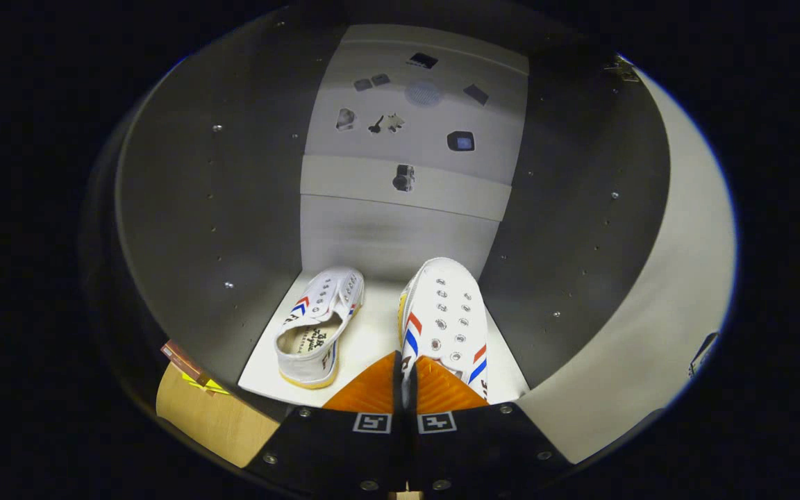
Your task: Open the shoe cabinet door, grab the shoes and put them into the shoe cabinet, then close the shoe cabinet door.
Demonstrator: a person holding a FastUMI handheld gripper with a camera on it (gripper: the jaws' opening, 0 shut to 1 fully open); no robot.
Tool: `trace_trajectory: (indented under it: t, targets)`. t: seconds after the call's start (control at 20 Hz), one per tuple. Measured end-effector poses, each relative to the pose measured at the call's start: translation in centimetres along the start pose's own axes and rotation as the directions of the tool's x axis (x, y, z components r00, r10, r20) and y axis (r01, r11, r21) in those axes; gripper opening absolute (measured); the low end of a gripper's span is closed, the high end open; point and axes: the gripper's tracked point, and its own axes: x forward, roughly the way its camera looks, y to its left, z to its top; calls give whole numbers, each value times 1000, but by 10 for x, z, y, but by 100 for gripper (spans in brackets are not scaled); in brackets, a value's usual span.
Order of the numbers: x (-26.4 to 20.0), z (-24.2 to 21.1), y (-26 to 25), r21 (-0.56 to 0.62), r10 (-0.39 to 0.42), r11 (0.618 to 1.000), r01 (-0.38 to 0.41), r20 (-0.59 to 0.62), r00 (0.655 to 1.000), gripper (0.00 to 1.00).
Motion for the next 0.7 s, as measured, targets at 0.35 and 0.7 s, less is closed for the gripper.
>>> trace_trajectory:
  t: [0.35, 0.7]
  targets:
    - [75, -16, -5, -12, 16, 1000, -17, -65, 998, 0]
    - [94, -21, 2, -8, 48, 999, -48, -61, 997, 8]
